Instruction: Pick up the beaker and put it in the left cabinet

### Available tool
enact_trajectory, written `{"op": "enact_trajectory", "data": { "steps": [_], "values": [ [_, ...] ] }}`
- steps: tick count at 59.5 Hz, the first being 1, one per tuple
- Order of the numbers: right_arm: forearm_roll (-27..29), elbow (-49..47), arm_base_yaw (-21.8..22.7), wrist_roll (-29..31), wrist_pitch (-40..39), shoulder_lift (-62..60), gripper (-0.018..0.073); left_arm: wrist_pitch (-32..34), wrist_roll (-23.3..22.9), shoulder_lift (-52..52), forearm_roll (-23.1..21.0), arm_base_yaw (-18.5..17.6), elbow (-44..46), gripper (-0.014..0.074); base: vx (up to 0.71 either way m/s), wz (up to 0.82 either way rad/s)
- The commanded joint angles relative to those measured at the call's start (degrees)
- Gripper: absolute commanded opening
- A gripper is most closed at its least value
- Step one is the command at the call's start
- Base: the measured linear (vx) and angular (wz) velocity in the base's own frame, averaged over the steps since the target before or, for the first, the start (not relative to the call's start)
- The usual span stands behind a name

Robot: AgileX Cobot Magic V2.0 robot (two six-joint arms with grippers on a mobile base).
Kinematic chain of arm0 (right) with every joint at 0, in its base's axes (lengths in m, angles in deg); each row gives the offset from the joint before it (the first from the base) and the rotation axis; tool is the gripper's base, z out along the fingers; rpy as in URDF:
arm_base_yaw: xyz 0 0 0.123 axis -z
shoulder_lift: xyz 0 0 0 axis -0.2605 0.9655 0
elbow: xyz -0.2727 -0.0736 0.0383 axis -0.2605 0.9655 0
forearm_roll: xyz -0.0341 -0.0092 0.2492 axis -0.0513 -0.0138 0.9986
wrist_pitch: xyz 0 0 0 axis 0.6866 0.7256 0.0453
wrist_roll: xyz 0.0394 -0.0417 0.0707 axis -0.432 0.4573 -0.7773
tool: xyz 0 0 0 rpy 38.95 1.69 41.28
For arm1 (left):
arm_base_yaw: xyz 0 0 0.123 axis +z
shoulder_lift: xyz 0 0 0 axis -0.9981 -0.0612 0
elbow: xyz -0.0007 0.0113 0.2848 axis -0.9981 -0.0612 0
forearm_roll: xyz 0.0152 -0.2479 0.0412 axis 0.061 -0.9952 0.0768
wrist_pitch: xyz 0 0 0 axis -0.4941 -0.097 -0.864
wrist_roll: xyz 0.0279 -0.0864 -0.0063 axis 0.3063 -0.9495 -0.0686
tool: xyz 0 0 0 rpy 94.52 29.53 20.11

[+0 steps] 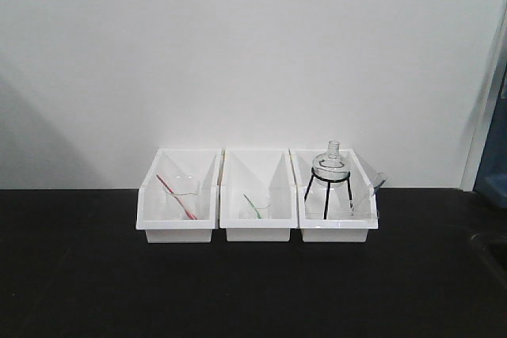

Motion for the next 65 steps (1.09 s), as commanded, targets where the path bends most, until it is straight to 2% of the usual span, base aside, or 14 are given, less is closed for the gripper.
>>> {"op": "enact_trajectory", "data": {
  "steps": [1, 15, 23, 36, 44, 57, 65],
  "values": [
    [-0.2, 0.1, 0.3, 0.3, -5.2, -0.6, -0.0005, 4.3, -0.2, 0.6, 0.2, -0.3, 0.9, 0.0004, 0.00, 0.00],
    [-0.2, -0.5, 0.3, 0.3, -8.0, -0.6, -0.0005, 4.3, -0.2, 0.6, 0.2, -0.3, 0.9, 0.0004, 0.00, 0.00],
    [-0.3, -7.8, 0.3, 0.4, -7.8, 0.7, -0.0005, 4.3, -0.2, 0.6, 0.2, -0.3, 0.9, 0.0004, 0.00, 0.00],
    [-0.6, -26.5, 0.3, 9.4, -4.4, 20.1, -0.0005, 4.3, -0.2, 0.6, 0.2, -0.3, 0.9, 0.0004, 0.00, 0.00],
    [0.0, -34.1, 0.3, 9.0, -5.6, 32.5, -0.0005, 4.3, -0.2, 0.6, 0.2, -0.3, 0.9, 0.0004, 0.00, 0.00],
    [0.0, -36.8, 0.3, 8.4, -8.5, 42.5, 0.0000, 4.3, -0.2, 0.6, 0.2, -0.3, 0.9, 0.0004, 0.00, 0.00],
    [0.0, -36.8, 0.3, 7.2, -8.4, 44.9, 0.0036, 4.3, -0.2, 0.6, 0.2, -0.3, 0.9, 0.0004, 0.00, 0.00]
  ]
}}
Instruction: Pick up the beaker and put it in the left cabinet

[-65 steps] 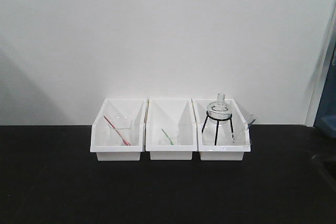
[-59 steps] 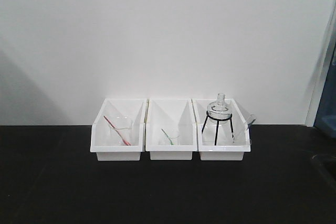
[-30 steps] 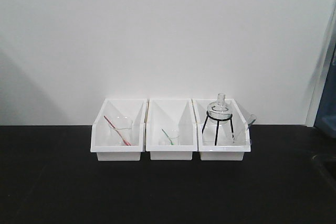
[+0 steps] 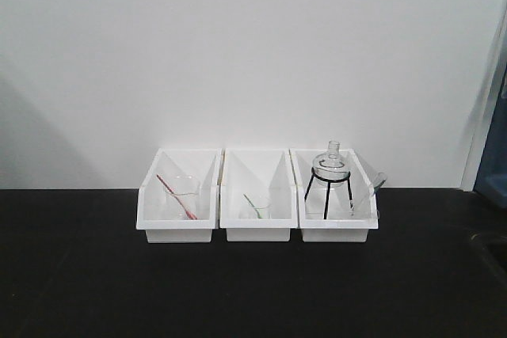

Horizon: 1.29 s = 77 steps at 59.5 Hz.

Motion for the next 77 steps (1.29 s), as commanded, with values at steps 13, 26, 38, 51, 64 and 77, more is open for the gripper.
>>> {"op": "enact_trajectory", "data": {
  "steps": [13, 26, 38, 51, 64, 77],
  "values": [
    [0.0, -2.2, 0.3, -6.0, -4.7, 1.0, 0.0237, 4.3, -0.2, 0.6, 0.2, -0.3, 0.9, 0.0004, 0.00, 0.00],
    [0.0, -2.2, 0.3, -6.9, -4.9, 1.0, 0.0655, 4.3, -0.2, 0.6, 0.2, -0.3, 0.9, 0.0004, 0.00, 0.00],
    [1.0, -2.2, 0.1, -8.7, -5.2, 0.9, 0.0724, 4.3, -0.2, 0.6, 0.2, -0.3, 0.9, 0.0004, 0.00, 0.00],
    [-4.6, 3.5, -0.7, -10.2, -12.0, 3.1, 0.0658, 4.3, -0.2, 0.6, 0.2, -0.3, 0.9, 0.0004, 0.00, 0.00],
    [-12.5, 20.5, -7.4, -13.3, -32.5, 7.8, 0.0572, 4.3, -0.2, 0.6, 0.2, -0.3, 0.9, 0.0004, 0.00, 0.00],
    [-15.2, 30.1, -11.3, -12.9, -52.5, 20.4, 0.0543, 4.3, -0.2, 0.6, 0.2, -0.3, 0.9, 0.0004, 0.00, 0.00]
  ]
}}
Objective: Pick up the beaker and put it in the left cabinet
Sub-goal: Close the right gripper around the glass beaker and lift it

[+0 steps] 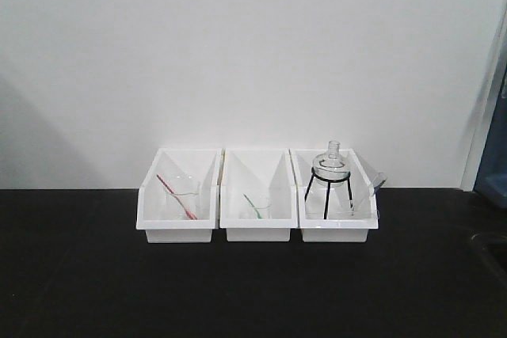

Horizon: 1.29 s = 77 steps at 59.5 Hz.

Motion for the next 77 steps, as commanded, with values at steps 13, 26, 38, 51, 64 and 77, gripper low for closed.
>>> {"op": "enact_trajectory", "data": {
  "steps": [13, 26, 38, 51, 64, 77],
  "values": [
    [-3.8, -2.1, -0.4, 0.5, -28.4, 22.7, 0.0543, 4.3, -0.2, 0.6, 0.2, -0.3, 0.9, 0.0004, 0.00, 0.00],
    [-15.3, -11.4, -0.4, 1.5, -28.3, 38.1, 0.0543, 4.3, -0.2, 0.6, 0.2, -0.3, 0.9, 0.0004, 0.00, 0.00],
    [-21.9, -20.2, -0.4, 0.7, -28.3, 45.6, 0.0543, 4.3, -0.2, 0.6, 0.2, -0.3, 0.9, 0.0004, 0.00, 0.00],
    [-26.2, -26.8, -1.0, -1.1, -28.3, 50.0, 0.0543, 4.3, -0.2, 0.6, 0.2, -0.3, 0.9, 0.0004, 0.00, 0.00],
    [-26.6, -31.9, -3.8, -2.9, -28.3, 53.7, 0.0543, 4.3, -0.2, 0.6, 0.2, -0.3, 0.9, 0.0004, 0.00, 0.00],
    [-22.4, -37.6, -7.6, -3.0, -28.2, 58.3, 0.0538, 4.3, -0.2, 0.6, 0.2, -0.3, 0.9, 0.0004, 0.00, 0.00]
  ]
}}
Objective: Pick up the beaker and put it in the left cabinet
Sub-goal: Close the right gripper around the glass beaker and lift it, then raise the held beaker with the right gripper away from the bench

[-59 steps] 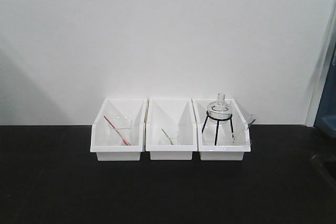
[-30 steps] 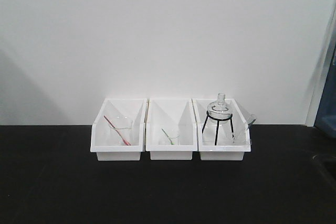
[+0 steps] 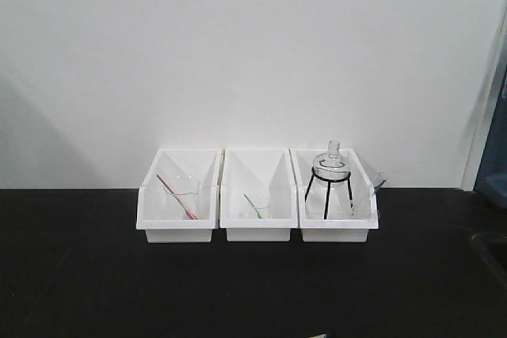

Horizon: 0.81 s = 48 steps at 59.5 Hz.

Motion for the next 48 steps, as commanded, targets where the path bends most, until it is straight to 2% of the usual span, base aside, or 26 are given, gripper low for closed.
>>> {"op": "enact_trajectory", "data": {
  "steps": [1, 9, 19, 23, 29, 35, 43, 48],
  "values": [
    [3.2, -3.2, -1.4, -0.1, -12.0, -0.5, 0.0534, 4.3, -0.2, 0.6, 0.2, -0.3, 0.9, 0.0004, 0.00, 0.00],
    [7.8, -4.5, -3.0, -0.1, -12.0, 0.7, 0.0436, 4.3, -0.2, 0.6, 0.2, -0.3, 0.9, 0.0004, 0.00, 0.00],
    [10.1, -4.5, -3.0, -0.1, -12.0, 0.7, 0.0148, 4.3, -0.2, 0.6, 0.2, -0.3, 0.9, 0.0004, 0.00, 0.00],
    [10.0, -4.4, -3.0, -0.1, -12.0, 0.6, -0.0009, 4.3, -0.2, 0.6, 0.2, -0.3, 0.9, 0.0004, 0.00, 0.00],
    [9.8, -4.3, -3.0, -1.7, -11.9, -0.4, -0.0010, 4.3, -0.2, 0.6, 0.2, -0.3, 0.9, 0.0004, 0.00, 0.00],
    [9.9, -4.3, -2.9, -7.3, -9.6, -3.5, -0.0004, 4.3, -0.2, 0.6, 0.2, -0.3, 0.9, 0.0004, 0.00, 0.00],
    [11.9, -4.3, -2.9, -14.5, 3.5, -11.8, -0.0004, 4.3, -0.2, 0.6, 0.2, -0.3, 0.9, 0.0004, 0.00, 0.00],
    [13.7, -4.3, -2.9, -15.5, 14.9, -18.1, -0.0004, 4.3, -0.2, 0.6, 0.2, -0.3, 0.9, 0.0004, 0.00, 0.00]
  ]
}}
